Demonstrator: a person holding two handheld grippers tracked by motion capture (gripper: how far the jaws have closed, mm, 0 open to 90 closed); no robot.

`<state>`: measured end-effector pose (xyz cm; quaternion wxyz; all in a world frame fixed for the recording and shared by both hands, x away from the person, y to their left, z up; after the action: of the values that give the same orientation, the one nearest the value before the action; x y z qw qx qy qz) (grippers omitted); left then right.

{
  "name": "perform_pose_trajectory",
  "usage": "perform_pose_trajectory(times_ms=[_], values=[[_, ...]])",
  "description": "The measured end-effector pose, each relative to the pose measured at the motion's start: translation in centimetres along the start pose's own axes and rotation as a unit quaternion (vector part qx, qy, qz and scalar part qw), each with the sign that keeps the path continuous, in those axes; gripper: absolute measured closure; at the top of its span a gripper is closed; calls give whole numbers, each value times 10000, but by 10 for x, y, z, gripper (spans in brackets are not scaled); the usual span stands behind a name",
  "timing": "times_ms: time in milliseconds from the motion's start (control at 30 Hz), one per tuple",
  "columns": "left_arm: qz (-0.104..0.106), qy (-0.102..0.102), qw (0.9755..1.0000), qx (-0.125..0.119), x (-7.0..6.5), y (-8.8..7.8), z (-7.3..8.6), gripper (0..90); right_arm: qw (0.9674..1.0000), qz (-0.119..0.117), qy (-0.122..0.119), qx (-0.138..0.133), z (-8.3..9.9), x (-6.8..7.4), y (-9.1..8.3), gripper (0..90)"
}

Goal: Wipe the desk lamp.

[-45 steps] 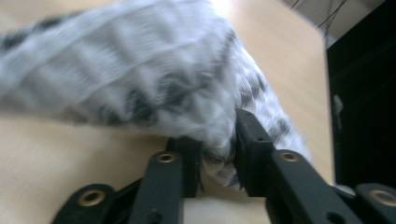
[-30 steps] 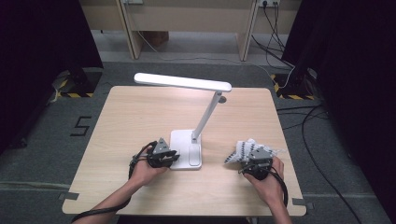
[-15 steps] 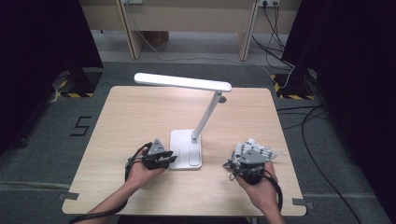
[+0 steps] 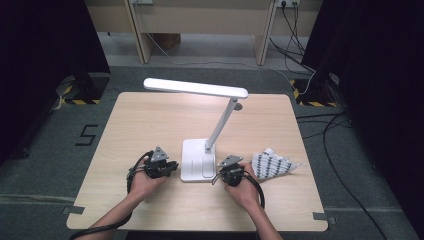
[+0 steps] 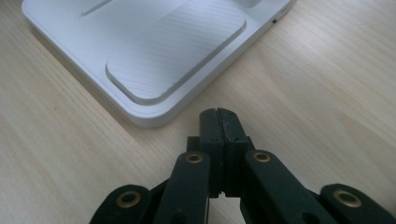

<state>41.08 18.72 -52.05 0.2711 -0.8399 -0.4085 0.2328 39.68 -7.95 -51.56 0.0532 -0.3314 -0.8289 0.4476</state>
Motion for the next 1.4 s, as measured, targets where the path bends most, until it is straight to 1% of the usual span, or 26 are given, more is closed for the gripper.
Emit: perform_pose_trajectory(times_ms=[33,100,200,300,433,500,533,567,633,667,733,767,833,867,900,933,967,1067,1100,1133,1167,1200,1267,1300,1367,1400], values=[[-21,5,10000,25,1,1,0,820,10000,5,5,-34,-1,1,1,900],[-35,19,9999,92,1,3,1,821,10000,-6,-36,-14,-5,2,3,900],[-12,85,9998,162,-1,6,2,823,10000,-17,-93,-27,-9,2,6,900],[7,89,9998,177,-2,8,2,828,9999,-76,-27,-75,-10,5,8,900],[4,131,9997,213,-2,8,1,830,9999,-77,-73,-72,-10,6,7,900],[2,94,9998,181,-2,7,2,826,9999,-98,-41,-124,-10,6,6,899],[-9,87,9999,126,-1,5,2,823,9999,-97,-44,-134,-9,6,5,889],[-20,80,9999,88,-1,3,2,819,9998,-39,-32,-198,-8,5,1,866],[-19,46,10000,-68,2,-4,2,802,9995,31,13,-300,-6,3,-7,812],[-25,50,9999,-125,4,-8,3,780,9993,72,28,-379,-4,1,-13,768],[-53,40,9997,-236,8,-15,3,744,9985,163,58,-514,1,-3,-24,724],[-76,70,9994,-318,11,-20,3,730,9982,227,56,-560,3,-5,-29,705],[-121,126,9986,-490,17,-32,4,686,9965,391,187,-721,9,-10,-43,672],[-144,112,9983,-545,19,-36,5,665,9955,447,241,-795,12,-12,-50,655],[-177,81,9979,-621,23,-43,8,642,9949,494,271,-835,15,-13,-55,640],[-210,41,9974,-682,26,-48,10,618,9935,605,308,-912,20,-16,-63,630],[-237,8,9970,-733,29,-53,13,598,9928,659,338,-944,24,-17,-69,616],[-388,-59,9957,-842,38,-67,22,557,9897,808,478,-1083,39,-20,-83,591],[-421,-71,9953,-875,40,-70,24,541,9881,881,535,-1140,46,-21,-89,581],[-470,-124,9945,-923,44,-75,28,532,9870,930,565,-1185,50,-21,-92,573],[-495,-147,9942,-947,46,-78,30,525,9846,1030,617,-1271,58,-22,-97,570],[-538,-174,9936,-974,50,-83,34,521,9833,1096,661,-1295,62,-22,-100,566],[-621,-224,9923,-1049,55,-90,39,513,9791,1282,739,-1395,75,-23,-109,557],[-665,-221,9918,-1066,57,-93,42,507,9773,1345,801,-1429,80,-23,-112,556],[-741,-256,9907,-1110,62,-98,46,498,9747,1430,885,-1471,89,-24,-116,552],[-759,-286,9902,-1139,63,-100,48,493,9728,1507,950,-1483,94,-24,-118,551]])
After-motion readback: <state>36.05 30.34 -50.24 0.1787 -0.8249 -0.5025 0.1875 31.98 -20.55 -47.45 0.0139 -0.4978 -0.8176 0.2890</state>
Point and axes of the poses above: each handheld gripper's, and its own axes: y roughly forward along the jaws, z roughly out of its underside, x roughly to its left, the point moved 2 cm from there along y, roughly forward along the jaws, and after that the axes turned 9 degrees about -y, right-handed, at the moved point
